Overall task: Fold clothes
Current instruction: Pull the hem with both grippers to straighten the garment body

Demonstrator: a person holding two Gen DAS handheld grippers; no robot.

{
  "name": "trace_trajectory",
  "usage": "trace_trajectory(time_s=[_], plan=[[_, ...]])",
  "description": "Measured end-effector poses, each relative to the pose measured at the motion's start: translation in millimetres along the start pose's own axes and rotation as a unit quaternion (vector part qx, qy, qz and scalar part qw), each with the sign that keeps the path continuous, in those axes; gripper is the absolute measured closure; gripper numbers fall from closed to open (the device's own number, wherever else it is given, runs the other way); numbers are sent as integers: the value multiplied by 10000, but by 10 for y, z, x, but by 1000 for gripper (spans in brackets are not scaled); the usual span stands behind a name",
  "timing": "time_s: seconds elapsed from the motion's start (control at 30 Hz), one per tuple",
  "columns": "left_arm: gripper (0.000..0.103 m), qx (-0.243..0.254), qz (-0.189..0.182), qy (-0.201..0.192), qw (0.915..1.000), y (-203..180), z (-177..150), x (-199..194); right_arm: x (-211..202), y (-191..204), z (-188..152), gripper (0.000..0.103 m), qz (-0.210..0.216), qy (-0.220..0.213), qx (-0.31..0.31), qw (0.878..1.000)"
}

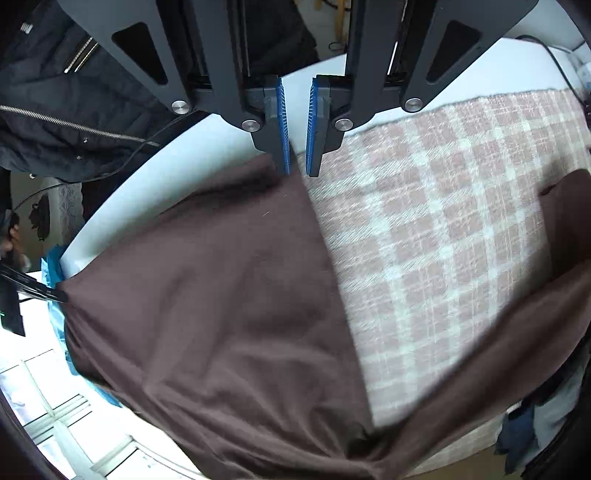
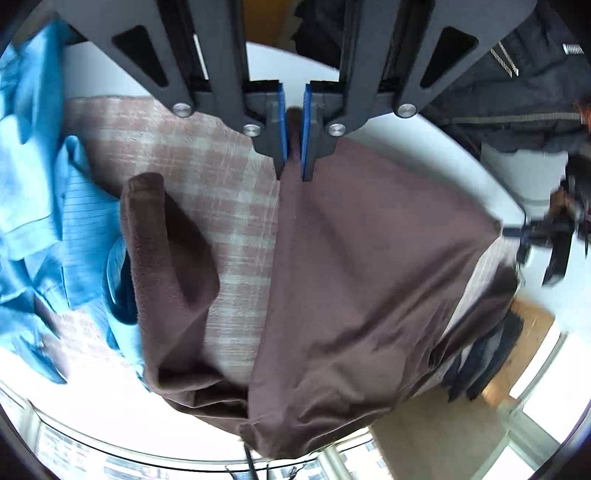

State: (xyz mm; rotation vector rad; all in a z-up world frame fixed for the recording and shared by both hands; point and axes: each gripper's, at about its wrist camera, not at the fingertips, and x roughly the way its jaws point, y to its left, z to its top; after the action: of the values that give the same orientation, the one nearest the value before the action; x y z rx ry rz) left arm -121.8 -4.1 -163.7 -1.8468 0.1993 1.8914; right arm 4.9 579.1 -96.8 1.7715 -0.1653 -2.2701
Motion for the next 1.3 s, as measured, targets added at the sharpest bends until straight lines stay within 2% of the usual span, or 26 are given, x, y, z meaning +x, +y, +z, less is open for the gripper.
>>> trace_trajectory(time_s=[0.03,0.07,0.1,0.13,0.17,0.23,0.3,0.43,0.57,0.67,0.83,0.93,1.0,1.03,1.07,1.13,1.2,1.3], plan=[[93,-88,9,-40,10000,103,44,-42,-25,39,43,83,-154,83,-120,9998],[93,-187,80,-125,9997,216,118,-104,-52,87,105,73,-233,47,-214,9995],[94,-265,232,-253,9991,317,224,-177,-90,121,180,66,-199,-82,-268,9994],[93,-312,344,-411,9981,402,367,-247,-126,117,280,63,-87,-207,-243,9995],[90,-365,316,-575,9972,476,544,-299,-125,93,405,59,45,-302,-158,9994],[86,-563,-65,-843,9948,620,962,-320,-51,31,681,58,241,-465,50,9986],[85,-720,-374,-958,9921,605,1421,-232,50,-39,972,57,399,-604,277,9970],[80,-965,-236,-985,9902,429,2056,66,453,-163,1578,57,267,-578,803,9947],[77,-1286,-207,-832,9880,379,2394,243,759,-289,1881,57,243,-585,1031,9927],[74,-1572,-203,-900,9833,461,2515,274,932,-394,2038,57,446,-506,1140,9912],[73,-2137,-321,-1228,9686,708,2584,206,1173,-572,2283,57,710,-534,1454,9854],[73,-2396,-308,-1437,9597,778,2573,205,1205,-640,2422,57,745,-692,1591,9820],[85,-2457,-210,-1538,9568,791,2543,212,1229,-679,2507,57,732,-770,1695,9798],[100,-2463,-222,-1565,9562,820,2540,196,1243,-694,2546,57,723,-807,1737,9788],[103,-2447,-210,-1580,9564,837,2543,191,1262,-708,2587,57,676,-852,1769,9782],[103,-2421,-194,-1564,9574,864,2532,187,1289,-725,2660,57,587,-914,1815,9774],[103,-2517,-498,-1373,9567,929,2505,175,1294,-712,2708,57,550,-873,1800,9782],[84,-2522,-609,-1376,9559,870,2386,117,1282,-653,2738,57,436,-827,1656,9817]])
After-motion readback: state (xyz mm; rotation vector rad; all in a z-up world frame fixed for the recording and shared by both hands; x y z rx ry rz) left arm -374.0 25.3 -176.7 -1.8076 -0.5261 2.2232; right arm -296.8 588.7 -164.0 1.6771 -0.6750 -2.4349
